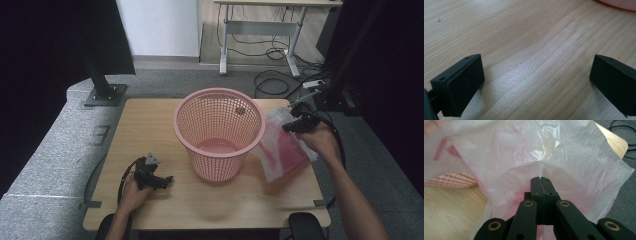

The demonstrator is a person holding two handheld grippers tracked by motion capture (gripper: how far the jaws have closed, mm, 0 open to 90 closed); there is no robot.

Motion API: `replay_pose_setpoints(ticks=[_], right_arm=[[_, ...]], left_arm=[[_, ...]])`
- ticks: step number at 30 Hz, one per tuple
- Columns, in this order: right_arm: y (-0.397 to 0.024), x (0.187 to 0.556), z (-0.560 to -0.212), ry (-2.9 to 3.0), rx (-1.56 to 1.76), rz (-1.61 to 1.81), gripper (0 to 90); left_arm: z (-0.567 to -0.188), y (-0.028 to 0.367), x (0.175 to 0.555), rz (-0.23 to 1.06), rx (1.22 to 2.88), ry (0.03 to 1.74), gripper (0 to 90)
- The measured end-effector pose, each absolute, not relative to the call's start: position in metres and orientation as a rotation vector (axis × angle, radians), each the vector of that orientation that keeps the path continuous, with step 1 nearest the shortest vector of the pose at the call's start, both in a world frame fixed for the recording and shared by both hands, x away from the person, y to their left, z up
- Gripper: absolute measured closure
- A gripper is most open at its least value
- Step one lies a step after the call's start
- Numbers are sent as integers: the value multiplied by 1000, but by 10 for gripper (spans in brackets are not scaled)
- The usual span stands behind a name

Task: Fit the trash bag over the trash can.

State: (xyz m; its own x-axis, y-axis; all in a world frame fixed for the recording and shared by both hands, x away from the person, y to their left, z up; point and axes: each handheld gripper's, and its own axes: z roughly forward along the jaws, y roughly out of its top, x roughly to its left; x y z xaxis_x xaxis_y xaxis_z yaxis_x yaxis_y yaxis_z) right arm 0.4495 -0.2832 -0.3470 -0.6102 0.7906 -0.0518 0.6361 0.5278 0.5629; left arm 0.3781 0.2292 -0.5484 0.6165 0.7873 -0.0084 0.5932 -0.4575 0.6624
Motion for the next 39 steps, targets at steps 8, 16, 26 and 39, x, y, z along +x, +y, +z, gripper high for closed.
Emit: replay_pose_setpoints(ticks=[8,16,26,39], right_arm=[[-272,453,-326,2475,1158,818,896],[-257,455,-302,2476,1126,873,896],[-247,453,-277,2469,1096,925,896],[-222,448,-248,2480,1030,996,896]], left_arm=[[-548,228,379,397,2207,1078,0],[-548,228,379,397,2208,1078,0],[-548,228,379,398,2211,1075,0],[-548,227,379,396,2212,1071,0]])
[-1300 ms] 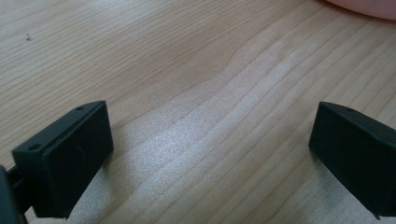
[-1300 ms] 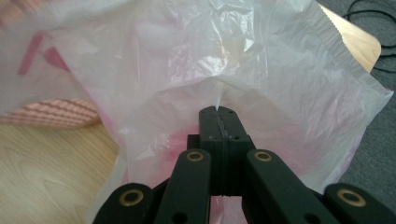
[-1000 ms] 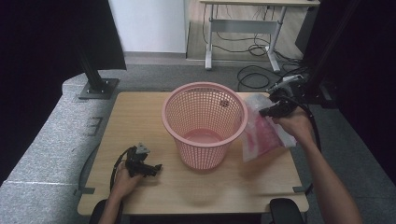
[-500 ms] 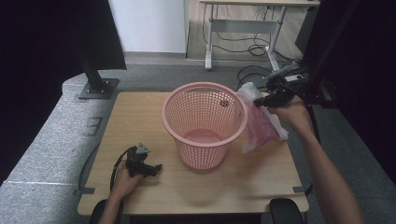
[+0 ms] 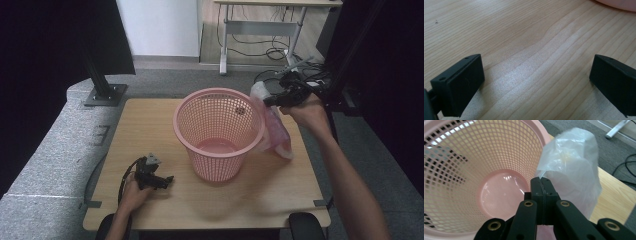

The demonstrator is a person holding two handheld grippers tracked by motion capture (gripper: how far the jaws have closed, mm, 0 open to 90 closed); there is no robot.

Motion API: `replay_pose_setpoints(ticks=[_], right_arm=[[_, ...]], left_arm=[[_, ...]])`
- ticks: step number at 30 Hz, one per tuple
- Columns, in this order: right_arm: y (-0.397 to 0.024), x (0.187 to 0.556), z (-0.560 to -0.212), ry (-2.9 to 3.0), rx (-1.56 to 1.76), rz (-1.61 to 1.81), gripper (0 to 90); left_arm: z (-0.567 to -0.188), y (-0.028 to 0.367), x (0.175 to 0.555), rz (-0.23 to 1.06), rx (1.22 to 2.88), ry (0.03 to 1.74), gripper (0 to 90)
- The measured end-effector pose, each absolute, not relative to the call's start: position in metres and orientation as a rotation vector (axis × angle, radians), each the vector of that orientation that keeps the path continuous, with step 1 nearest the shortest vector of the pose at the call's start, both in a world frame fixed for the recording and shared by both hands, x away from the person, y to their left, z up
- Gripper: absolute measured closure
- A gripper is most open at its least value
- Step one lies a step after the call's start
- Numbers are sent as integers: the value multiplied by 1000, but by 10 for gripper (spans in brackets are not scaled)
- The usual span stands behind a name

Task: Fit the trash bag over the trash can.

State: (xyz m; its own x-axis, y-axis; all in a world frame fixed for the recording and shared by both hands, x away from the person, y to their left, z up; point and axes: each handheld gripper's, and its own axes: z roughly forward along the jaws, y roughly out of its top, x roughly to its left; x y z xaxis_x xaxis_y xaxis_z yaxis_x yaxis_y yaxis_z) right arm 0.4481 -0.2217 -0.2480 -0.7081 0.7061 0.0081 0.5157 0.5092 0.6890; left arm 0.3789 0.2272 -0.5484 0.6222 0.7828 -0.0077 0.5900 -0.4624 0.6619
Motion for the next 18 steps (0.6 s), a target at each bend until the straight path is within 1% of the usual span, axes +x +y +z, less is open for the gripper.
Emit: replay_pose_setpoints(ticks=[5,18], right_arm=[[-204,448,-240,2501,993,1023,896],[-165,453,-241,2558,931,1066,896]], left_arm=[[-548,227,379,395,2213,1070,0],[-548,226,380,392,2216,1063,0]])
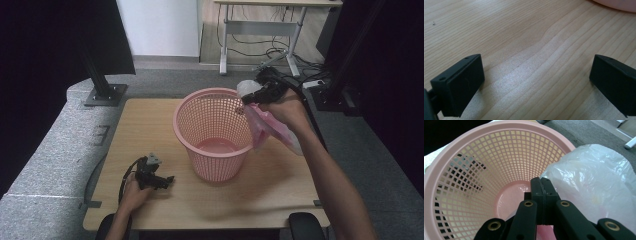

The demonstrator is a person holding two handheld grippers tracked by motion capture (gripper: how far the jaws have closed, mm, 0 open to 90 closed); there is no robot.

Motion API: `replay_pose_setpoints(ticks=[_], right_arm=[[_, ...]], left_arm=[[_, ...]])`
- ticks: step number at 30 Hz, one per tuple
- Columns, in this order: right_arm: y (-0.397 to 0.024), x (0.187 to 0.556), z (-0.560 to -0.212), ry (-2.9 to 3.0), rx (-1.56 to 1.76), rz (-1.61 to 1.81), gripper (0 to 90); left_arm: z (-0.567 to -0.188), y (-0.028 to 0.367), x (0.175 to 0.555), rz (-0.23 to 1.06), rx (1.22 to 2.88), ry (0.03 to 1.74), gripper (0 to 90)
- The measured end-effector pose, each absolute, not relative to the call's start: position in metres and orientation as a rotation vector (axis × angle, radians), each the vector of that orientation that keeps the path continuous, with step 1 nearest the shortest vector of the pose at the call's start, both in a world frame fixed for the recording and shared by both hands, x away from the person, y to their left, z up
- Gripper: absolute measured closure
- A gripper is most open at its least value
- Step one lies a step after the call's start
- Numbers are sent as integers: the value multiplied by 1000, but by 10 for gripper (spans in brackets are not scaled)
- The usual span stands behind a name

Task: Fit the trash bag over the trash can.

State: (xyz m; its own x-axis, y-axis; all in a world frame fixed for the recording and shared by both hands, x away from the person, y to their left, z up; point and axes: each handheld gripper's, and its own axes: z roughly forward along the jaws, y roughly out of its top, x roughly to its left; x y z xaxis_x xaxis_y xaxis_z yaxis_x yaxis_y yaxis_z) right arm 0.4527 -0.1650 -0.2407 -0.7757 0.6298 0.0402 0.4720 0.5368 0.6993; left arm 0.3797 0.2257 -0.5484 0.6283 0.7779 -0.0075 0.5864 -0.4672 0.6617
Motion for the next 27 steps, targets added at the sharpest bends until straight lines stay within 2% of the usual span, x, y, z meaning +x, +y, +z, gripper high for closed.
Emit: replay_pose_setpoints(ticks=[13,27], right_arm=[[-110,459,-254,2645,840,1106,896],[-33,469,-306,2808,782,1035,895]], left_arm=[[-548,226,380,392,2217,1061,0],[-548,225,380,392,2217,1061,0]])
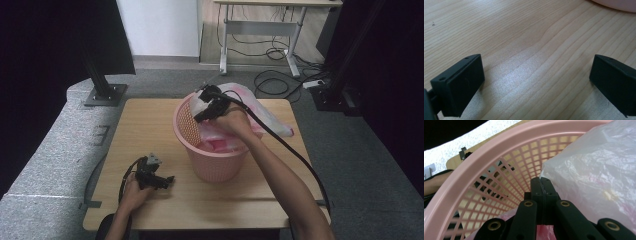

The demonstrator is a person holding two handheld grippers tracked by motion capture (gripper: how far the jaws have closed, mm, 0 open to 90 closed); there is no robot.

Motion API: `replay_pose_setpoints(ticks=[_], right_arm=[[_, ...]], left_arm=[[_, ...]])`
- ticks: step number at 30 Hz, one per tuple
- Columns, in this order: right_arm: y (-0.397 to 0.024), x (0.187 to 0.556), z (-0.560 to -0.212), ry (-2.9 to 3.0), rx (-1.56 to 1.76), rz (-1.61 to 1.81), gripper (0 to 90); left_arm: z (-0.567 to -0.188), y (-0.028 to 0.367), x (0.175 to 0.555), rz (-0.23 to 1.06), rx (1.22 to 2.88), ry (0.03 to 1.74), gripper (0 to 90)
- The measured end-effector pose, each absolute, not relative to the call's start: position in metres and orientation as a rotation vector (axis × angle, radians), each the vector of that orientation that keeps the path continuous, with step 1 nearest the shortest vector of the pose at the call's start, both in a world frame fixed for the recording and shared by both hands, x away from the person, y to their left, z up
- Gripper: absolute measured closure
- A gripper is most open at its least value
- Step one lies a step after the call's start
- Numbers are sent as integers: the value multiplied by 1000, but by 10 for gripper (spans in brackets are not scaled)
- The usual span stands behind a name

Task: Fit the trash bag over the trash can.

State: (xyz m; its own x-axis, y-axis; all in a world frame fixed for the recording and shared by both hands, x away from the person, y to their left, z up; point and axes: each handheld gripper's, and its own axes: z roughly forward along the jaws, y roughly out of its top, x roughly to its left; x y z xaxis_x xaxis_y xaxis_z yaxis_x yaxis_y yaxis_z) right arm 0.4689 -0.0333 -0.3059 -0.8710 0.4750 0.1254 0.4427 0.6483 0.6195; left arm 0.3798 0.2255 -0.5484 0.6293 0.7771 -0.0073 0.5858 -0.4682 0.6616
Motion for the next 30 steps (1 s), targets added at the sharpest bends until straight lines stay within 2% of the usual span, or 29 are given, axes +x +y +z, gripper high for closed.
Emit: replay_pose_setpoints(ticks=[10,11,13,15,20,24,30], right_arm=[[-8,474,-339,2907,767,887,875],[-9,474,-338,2911,762,890,802],[-12,471,-331,2885,753,916,571],[-20,467,-315,2843,730,970,377],[-42,466,-292,2760,737,965,323],[-89,472,-267,2595,827,917,299],[-135,483,-264,2436,951,815,282]], left_arm=[[-548,225,380,387,2218,1053,0],[-548,225,380,388,2218,1053,0],[-549,225,380,387,2218,1052,0],[-549,225,380,389,2217,1053,0],[-549,225,380,388,2218,1052,0],[-548,225,380,388,2218,1052,0],[-548,225,380,387,2219,1051,0]])
